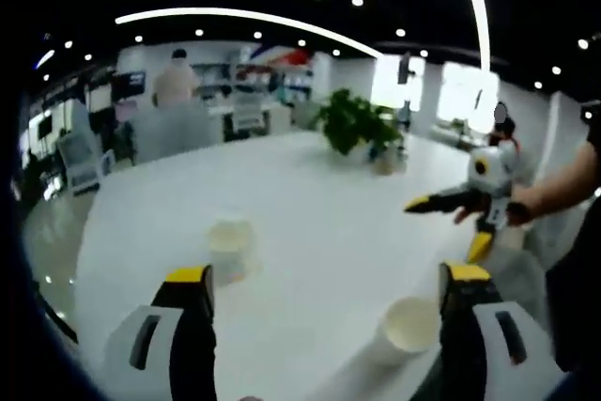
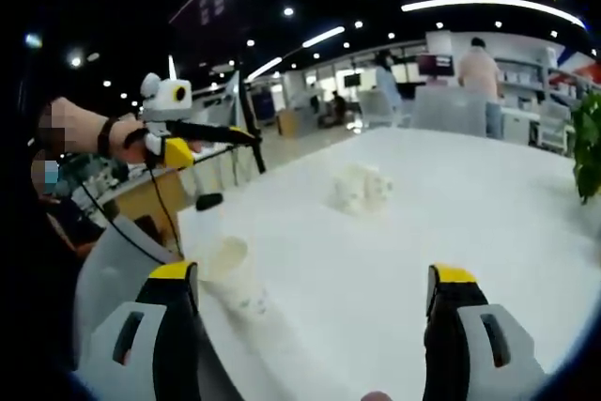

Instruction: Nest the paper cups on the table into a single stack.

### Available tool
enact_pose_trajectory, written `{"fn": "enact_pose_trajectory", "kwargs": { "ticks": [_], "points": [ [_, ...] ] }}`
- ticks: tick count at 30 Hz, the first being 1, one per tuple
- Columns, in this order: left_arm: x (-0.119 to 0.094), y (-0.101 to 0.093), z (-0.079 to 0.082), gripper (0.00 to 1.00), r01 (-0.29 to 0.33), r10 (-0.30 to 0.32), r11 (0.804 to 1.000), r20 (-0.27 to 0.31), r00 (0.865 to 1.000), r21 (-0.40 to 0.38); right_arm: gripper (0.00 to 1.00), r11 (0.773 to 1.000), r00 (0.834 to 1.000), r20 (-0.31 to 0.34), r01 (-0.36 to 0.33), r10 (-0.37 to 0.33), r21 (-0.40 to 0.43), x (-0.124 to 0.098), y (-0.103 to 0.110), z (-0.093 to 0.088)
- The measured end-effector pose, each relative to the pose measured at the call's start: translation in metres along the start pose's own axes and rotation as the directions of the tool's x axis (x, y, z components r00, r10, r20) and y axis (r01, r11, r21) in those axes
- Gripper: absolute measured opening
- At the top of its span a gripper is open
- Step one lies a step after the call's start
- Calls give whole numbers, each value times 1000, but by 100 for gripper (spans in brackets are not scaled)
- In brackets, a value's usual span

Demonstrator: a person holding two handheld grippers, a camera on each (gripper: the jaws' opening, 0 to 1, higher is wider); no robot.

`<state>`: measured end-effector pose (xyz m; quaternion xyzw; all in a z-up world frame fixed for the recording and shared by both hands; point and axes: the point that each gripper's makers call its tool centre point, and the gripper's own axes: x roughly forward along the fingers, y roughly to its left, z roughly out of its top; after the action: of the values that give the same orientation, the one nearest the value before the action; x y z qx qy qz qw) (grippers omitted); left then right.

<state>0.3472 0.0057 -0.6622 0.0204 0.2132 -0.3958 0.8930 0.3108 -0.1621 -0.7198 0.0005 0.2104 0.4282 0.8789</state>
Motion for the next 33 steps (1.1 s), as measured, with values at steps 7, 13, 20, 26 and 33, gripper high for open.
{"fn": "enact_pose_trajectory", "kwargs": {
  "ticks": [7,13,20,26,33],
  "points": [
    [3,15,-2,100,-16,16,1000,5,1000,24,100,1000,1000,-11,2,-2,10,3,4,-2],
    [14,38,-4,100,-45,43,998,32,999,35,100,1000,1000,-16,-11,11,7,2,13,1],
    [39,72,-18,100,-85,84,996,39,996,30,100,1000,1000,-5,9,-9,-8,2,18,8],
    [64,89,-29,100,-84,84,996,48,995,-10,100,999,999,-27,45,-45,-4,6,12,6],
    [84,111,-33,100,-99,97,995,56,994,29,100,994,995,-33,97,-95,49,12,4,2]
  ]
}}
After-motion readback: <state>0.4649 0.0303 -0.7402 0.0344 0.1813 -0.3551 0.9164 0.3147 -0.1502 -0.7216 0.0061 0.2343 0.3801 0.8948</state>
